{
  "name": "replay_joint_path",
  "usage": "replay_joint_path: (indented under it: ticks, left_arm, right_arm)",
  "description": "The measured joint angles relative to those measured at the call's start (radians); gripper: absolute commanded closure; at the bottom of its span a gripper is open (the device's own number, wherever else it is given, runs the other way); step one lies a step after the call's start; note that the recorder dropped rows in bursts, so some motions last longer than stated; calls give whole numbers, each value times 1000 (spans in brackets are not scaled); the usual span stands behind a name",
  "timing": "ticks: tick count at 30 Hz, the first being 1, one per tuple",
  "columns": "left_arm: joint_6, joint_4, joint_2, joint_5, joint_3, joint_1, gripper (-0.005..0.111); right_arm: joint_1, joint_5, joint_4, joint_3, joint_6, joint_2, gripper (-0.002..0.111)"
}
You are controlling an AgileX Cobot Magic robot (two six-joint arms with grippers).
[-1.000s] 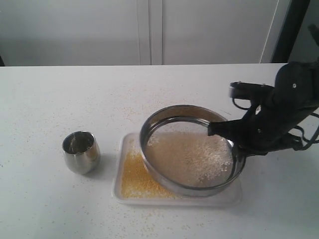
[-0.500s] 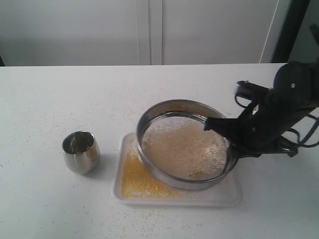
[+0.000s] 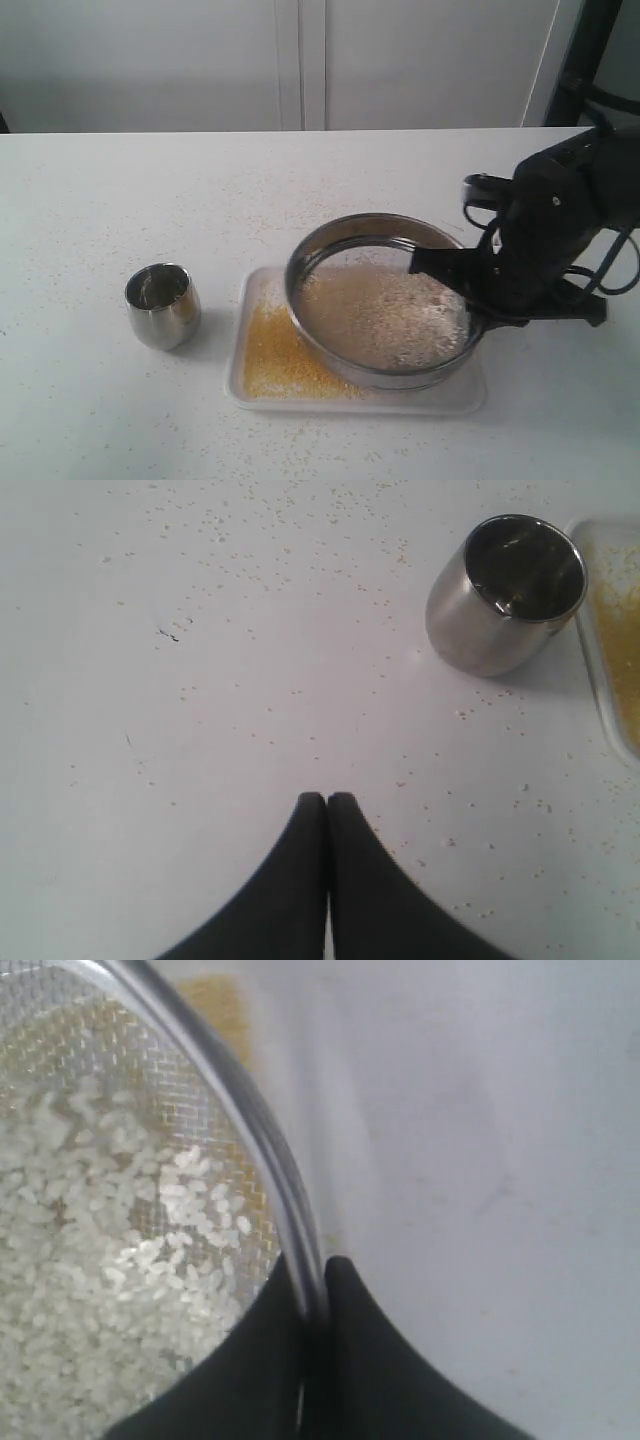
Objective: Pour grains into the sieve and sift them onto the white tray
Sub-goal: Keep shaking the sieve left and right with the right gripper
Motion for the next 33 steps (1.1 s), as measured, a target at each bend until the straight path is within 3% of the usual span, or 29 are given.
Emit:
replay_joint_path:
  ticks: [3,8,13,18,23,27,30,33]
  left_arm:
    - [0,0,0,0,0,0,107]
    - [0,0,0,0,0,0,107]
    - [0,0,0,0,0,0,107]
    - [0,0,0,0,0,0,107]
    - [0,0,0,0,0,0,107]
    - [0,0,0,0,0,0,107]
    - [0,0,0,0,0,0,107]
    - [0,0,0,0,0,0,107]
  right_arm:
    - [-21,19,-22,0,83,0,108]
    - [32,-59,64,-1,-28,0,108]
    - [-11,-7,41,-4,76,2,108]
    - [39,-65,91,-8,-21,4,108]
    - [-2,11,38,-8,103,6,108]
    - [48,-31,66,-8,14,6,108]
    - [8,2,56,-8,70,6,108]
    - [32,7,72,-8,-12,6,108]
